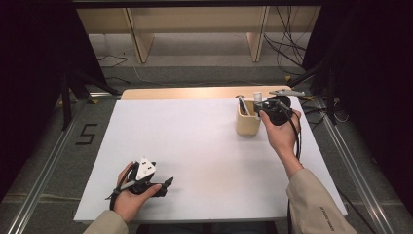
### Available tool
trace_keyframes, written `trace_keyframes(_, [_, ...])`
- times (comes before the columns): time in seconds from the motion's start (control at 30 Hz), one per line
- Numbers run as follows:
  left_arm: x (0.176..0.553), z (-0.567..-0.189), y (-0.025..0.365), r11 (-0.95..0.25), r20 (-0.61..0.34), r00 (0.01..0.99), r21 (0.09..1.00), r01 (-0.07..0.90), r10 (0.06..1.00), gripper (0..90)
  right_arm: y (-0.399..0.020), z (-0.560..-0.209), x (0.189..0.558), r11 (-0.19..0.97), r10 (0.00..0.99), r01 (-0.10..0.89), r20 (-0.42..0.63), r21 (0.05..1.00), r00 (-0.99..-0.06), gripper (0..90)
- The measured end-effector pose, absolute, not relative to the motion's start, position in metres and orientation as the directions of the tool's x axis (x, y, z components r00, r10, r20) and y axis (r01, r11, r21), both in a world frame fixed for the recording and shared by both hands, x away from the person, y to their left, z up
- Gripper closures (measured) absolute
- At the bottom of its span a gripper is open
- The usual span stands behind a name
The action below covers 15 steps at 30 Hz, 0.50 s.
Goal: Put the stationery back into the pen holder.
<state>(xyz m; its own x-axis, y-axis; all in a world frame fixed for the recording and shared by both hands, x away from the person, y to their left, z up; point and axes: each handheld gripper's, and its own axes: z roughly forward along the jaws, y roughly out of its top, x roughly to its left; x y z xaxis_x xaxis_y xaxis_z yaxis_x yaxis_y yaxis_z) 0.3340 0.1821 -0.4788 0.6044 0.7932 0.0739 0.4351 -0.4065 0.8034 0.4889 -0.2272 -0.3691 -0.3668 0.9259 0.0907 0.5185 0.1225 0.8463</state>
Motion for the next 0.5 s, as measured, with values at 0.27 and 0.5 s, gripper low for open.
trace_keyframes(0.27, [0.334, -0.4786, 0.1824, -0.406, 0.074, 0.604, 0.804, 0.434, 0.793, 16.9, -0.2255, -0.3687, 0.4921, 0.127, 0.926, 0.516, 0.085, 0.847, -0.367, 70.5])
trace_keyframes(0.5, [0.3341, -0.4786, 0.1823, -0.407, 0.075, 0.605, 0.804, 0.434, 0.793, 16.9, -0.2252, -0.369, 0.4949, 0.127, 0.928, 0.515, 0.082, 0.848, -0.364, 70.5])
